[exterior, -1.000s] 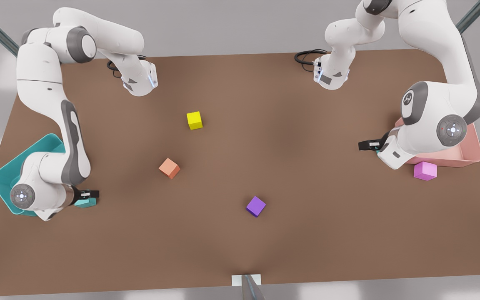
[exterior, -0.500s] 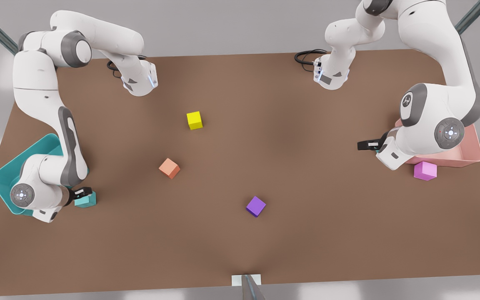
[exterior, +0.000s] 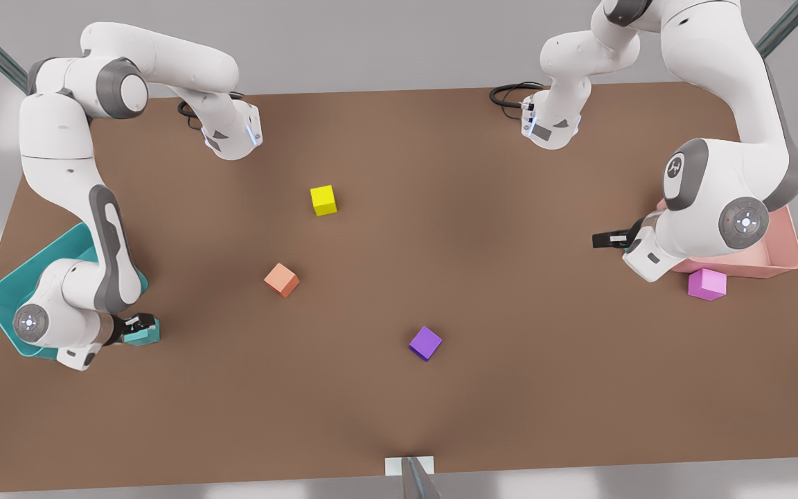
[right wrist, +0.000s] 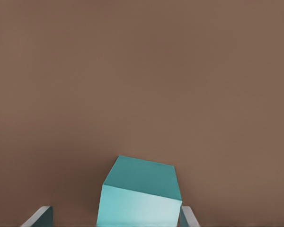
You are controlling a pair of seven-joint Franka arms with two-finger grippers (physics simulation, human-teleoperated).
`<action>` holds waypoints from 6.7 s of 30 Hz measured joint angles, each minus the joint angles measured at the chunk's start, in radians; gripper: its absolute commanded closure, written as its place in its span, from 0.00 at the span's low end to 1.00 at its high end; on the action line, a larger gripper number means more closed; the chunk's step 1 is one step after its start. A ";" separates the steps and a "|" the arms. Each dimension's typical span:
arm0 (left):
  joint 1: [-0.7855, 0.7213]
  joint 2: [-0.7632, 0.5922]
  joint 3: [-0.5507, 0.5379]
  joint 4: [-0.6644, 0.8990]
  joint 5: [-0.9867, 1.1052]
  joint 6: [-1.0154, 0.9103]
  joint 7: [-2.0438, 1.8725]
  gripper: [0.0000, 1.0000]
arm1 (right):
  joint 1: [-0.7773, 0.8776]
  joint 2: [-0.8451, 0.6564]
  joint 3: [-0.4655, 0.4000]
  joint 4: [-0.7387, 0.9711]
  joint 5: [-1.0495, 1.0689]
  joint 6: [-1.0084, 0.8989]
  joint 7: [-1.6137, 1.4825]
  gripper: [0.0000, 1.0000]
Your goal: Stack the two blue cubes on top of each other
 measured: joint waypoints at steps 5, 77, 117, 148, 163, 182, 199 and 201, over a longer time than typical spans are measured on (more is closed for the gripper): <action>0.001 0.000 0.000 0.000 0.000 -0.001 -0.001 0.00 | -0.005 -0.001 0.000 -0.002 0.005 -0.002 0.005 0.00; 0.015 0.045 0.000 0.003 -0.004 -0.072 -0.002 0.00 | 0.910 0.235 0.063 0.677 0.248 -0.361 0.595 0.50; 0.238 0.018 0.264 -0.743 0.077 0.822 0.376 0.00 | 0.460 -0.443 -0.079 0.232 0.040 -0.802 0.864 0.00; 0.235 0.117 0.265 -0.747 0.075 0.929 0.428 0.17 | 0.472 -0.392 -0.079 0.249 0.037 -0.803 0.606 0.00; -0.104 -0.053 0.238 -0.687 0.036 0.836 0.352 0.38 | 0.465 -0.369 -0.083 0.292 0.017 -0.813 0.559 0.00; -0.434 0.400 -0.125 -0.063 0.015 0.615 -0.445 0.38 | 0.388 -0.321 -0.080 0.381 0.105 -0.856 0.499 0.00; -0.432 0.426 -0.125 -0.065 0.028 0.621 -0.772 0.38 | 0.389 -0.310 -0.077 0.390 0.105 -0.860 0.478 0.00; -0.428 0.427 -0.123 -0.063 0.029 0.627 -0.794 0.38 | 0.390 -0.308 -0.077 0.390 0.106 -0.860 0.477 0.00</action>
